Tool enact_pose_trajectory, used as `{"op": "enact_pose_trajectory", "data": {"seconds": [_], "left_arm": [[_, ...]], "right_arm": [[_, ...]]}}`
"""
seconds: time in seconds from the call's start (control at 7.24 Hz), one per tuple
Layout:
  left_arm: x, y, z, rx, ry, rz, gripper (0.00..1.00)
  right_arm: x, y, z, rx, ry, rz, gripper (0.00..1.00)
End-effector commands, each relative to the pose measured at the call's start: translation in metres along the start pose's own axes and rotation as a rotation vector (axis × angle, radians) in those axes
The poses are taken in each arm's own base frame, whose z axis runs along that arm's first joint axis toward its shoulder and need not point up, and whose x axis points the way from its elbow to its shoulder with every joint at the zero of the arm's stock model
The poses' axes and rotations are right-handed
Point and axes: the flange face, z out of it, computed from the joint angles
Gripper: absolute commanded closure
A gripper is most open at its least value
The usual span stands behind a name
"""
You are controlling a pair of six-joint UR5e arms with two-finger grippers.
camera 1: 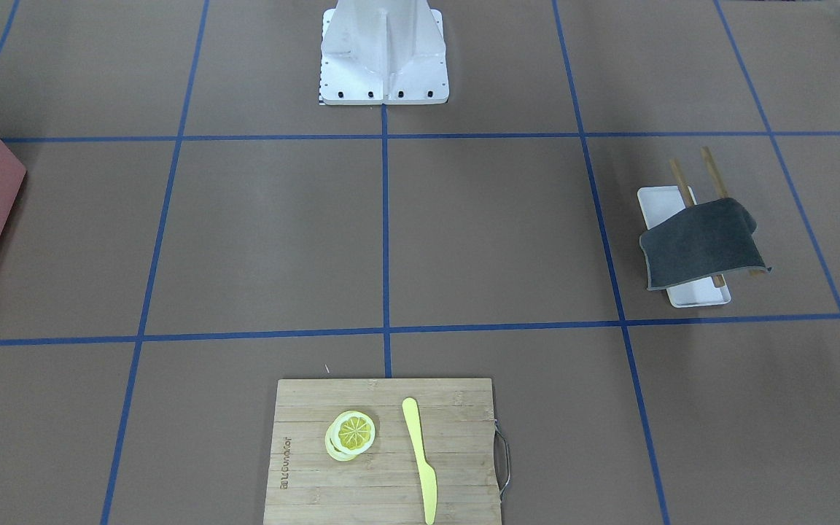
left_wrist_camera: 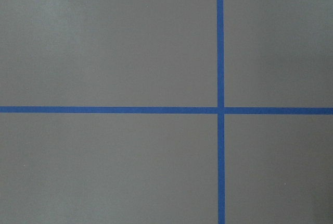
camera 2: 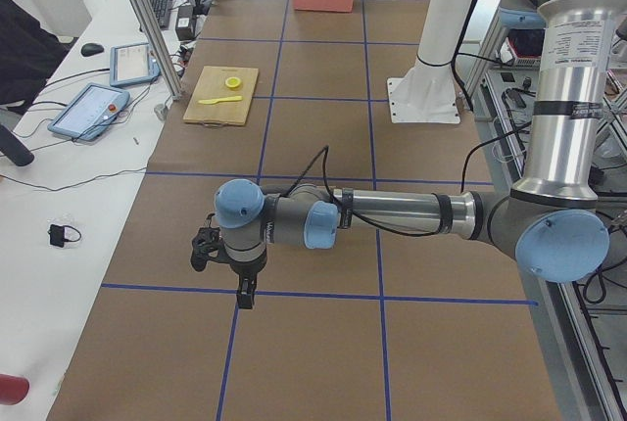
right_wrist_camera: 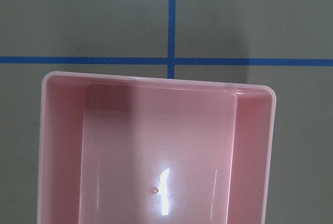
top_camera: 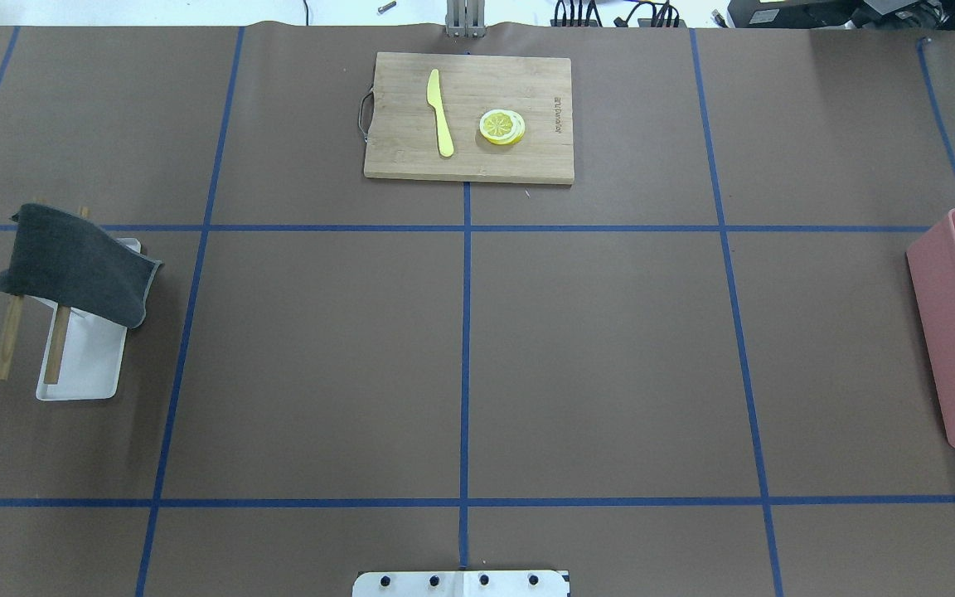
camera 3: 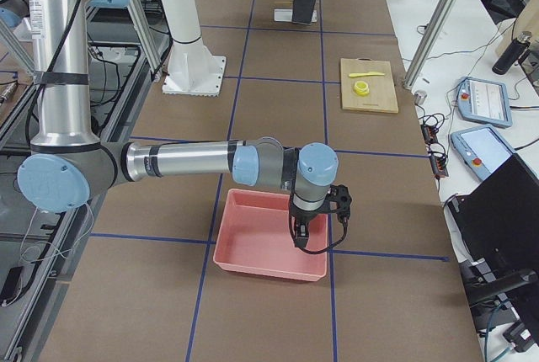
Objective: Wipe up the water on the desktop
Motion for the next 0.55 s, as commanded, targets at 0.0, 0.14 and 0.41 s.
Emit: {"op": "enact_pose_trajectory", "data": {"seconds": [0.0, 0.14, 0.41], "left_arm": [[0.000, -0.001, 0.004, 0.005, -0.002, 0.012, 0.02], [0.000, 0.000, 0.013, -0.010, -0.002, -0.002, 0.02], [-0.001, 0.003, 0.015, 0.020, 0.004, 0.019, 0.02]], "right_arm": [[0.009, -0.003, 0.008, -0.016, 0.004, 0.012, 0.00], [0.006, -0.003, 0.006, -0.006, 0.003, 0.006, 0.00], [0.007, -0.004, 0.007, 0.000, -0.005, 0.002, 0.00]]}}
